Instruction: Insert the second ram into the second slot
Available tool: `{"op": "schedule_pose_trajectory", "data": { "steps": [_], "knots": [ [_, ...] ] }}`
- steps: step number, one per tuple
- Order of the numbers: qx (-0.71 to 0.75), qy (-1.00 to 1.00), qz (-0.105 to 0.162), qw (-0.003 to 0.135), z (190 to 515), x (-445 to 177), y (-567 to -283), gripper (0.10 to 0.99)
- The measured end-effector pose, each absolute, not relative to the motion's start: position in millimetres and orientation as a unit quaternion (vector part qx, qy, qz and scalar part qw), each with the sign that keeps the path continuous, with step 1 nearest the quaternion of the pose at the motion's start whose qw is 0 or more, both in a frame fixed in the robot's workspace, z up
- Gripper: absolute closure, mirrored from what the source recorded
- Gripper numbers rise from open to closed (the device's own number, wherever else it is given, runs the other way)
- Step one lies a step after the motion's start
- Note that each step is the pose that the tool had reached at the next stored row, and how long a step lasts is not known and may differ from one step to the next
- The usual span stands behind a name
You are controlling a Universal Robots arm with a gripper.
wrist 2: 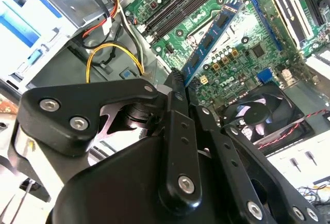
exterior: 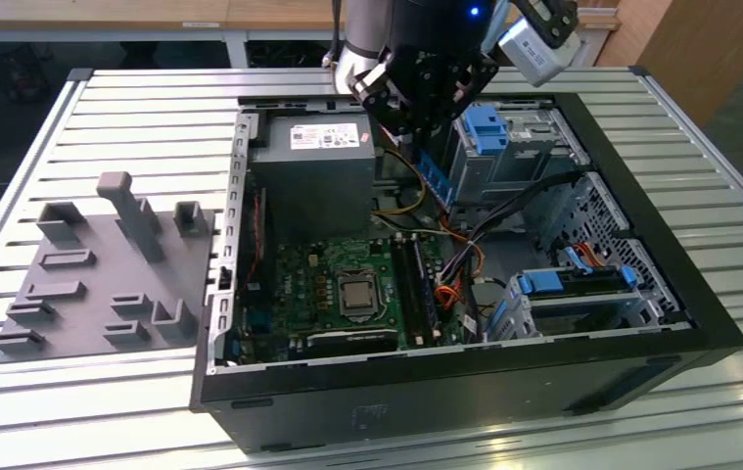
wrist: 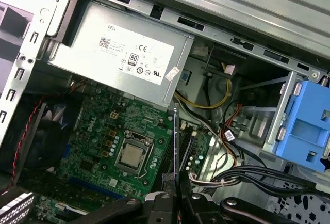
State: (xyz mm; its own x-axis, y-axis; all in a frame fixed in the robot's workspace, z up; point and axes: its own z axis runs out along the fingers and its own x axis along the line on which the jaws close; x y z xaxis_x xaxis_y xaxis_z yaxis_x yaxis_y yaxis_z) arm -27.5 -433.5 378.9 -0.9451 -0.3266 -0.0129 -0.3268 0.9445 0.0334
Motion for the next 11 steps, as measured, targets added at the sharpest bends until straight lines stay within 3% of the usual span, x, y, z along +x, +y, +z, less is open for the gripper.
{"op": "schedule_pose_trajectory", "data": {
  "steps": [11],
  "knots": [
    [-0.118,0.993,0.017,0.004,378.8,-27.5,-433.5,0.945]
  ]
}}
